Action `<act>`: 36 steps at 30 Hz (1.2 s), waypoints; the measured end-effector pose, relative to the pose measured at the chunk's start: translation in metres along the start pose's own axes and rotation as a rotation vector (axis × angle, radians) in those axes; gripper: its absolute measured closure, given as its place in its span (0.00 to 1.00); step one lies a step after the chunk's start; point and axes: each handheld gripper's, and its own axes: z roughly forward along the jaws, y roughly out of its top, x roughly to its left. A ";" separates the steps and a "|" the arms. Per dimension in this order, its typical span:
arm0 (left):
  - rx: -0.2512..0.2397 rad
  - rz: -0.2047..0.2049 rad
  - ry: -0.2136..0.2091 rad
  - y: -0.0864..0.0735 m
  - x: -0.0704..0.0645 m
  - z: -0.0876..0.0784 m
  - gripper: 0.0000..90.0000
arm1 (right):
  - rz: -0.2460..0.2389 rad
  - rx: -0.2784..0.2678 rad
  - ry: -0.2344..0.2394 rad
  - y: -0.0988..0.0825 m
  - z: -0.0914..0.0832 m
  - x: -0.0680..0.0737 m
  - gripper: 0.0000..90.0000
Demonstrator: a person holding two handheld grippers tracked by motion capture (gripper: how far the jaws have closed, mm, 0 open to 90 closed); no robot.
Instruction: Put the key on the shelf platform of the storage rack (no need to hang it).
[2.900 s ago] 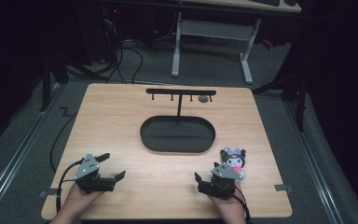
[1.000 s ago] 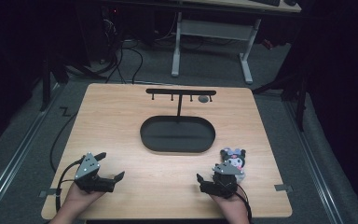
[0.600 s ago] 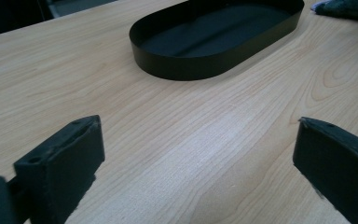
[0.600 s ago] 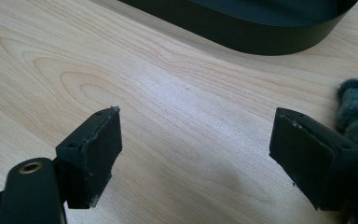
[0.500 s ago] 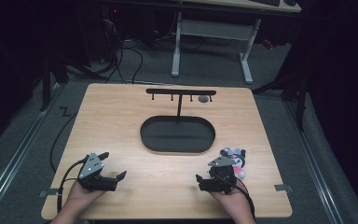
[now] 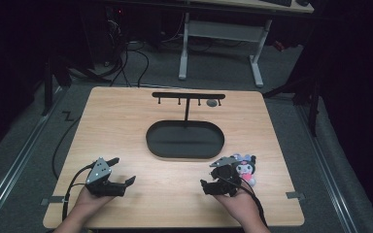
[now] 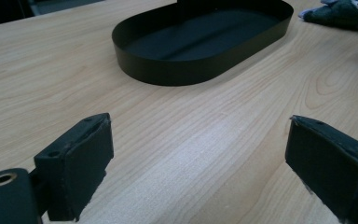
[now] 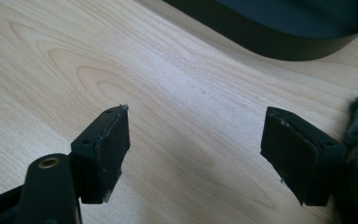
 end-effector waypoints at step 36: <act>-0.014 0.001 0.022 -0.006 0.000 -0.013 0.09 | -0.013 0.157 0.005 0.025 -0.019 -0.019 0.26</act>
